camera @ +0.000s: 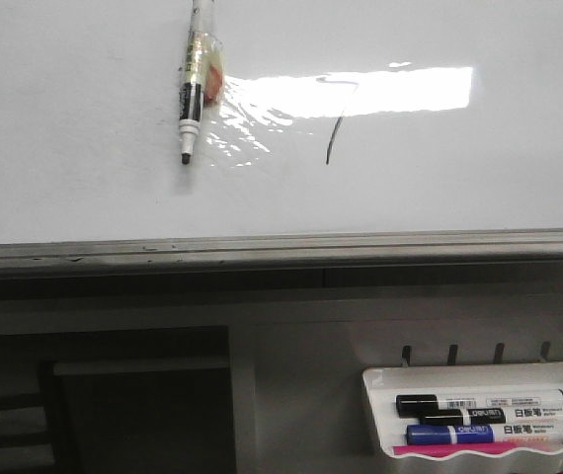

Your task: Write number 7 on whiteboard

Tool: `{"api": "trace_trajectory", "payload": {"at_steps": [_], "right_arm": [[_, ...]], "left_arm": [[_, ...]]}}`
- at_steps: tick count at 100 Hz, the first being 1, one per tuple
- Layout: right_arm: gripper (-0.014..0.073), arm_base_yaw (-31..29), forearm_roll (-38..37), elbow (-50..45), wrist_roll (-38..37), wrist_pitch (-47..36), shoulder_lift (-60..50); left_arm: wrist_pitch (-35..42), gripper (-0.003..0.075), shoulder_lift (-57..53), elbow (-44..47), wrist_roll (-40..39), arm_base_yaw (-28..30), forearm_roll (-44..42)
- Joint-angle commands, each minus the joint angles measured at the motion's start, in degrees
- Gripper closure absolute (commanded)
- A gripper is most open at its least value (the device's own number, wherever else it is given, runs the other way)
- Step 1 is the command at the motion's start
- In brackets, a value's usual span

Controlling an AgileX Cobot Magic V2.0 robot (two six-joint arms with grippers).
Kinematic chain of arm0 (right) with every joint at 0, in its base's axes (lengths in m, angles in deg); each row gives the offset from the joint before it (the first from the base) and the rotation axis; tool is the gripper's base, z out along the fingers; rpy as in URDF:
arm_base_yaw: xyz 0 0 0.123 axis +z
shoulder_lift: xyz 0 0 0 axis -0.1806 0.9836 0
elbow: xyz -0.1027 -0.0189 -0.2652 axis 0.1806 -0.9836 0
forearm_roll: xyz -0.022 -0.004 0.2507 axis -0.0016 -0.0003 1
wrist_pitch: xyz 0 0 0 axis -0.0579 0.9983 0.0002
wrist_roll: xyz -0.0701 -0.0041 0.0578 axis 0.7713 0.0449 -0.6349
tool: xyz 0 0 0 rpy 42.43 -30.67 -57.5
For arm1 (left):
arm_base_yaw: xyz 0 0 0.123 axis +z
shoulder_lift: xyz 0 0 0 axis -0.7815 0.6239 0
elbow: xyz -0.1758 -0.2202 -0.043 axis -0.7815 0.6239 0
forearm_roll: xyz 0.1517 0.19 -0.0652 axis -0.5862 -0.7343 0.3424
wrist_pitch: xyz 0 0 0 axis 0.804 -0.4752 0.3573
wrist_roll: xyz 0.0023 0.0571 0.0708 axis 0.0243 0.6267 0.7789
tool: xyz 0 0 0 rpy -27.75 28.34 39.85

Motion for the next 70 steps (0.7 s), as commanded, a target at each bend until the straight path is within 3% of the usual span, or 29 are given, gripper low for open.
{"api": "trace_trajectory", "payload": {"at_steps": [1,28,40,48,54,61,70], "right_arm": [[0.0657,-0.4,1.87,1.41,0.46,-3.11,0.71],[0.0657,-0.4,1.57,1.41,0.46,-4.12,0.71],[0.0657,-0.4,-5.3,1.41,-3.82,-9.5,0.71],[0.0657,-0.4,-18.26,1.41,-14.02,-13.45,0.71],[0.0657,-0.4,-33.87,1.06,-27.71,-15.7,0.71],[0.0657,-0.4,-47.03,-0.63,-40.05,-19.18,0.71],[0.0657,-0.4,-56.72,-4.2,-48.77,-24.22,0.71]], "left_arm": [[3.66,0.0741,-1.73,2.02,-0.55,0.11,0.57],[3.66,0.0741,-1.73,2.02,-0.55,0.11,0.57],[3.66,0.0741,-1.73,2.02,-0.55,0.11,0.57],[3.66,0.0741,-1.73,2.02,-0.55,0.11,0.57],[3.66,0.0741,-1.73,2.02,-0.55,0.11,0.57],[3.66,0.0741,-1.73,2.02,-0.55,0.11,0.57],[3.66,0.0741,-1.73,2.02,-0.55,0.11,0.57]]}}
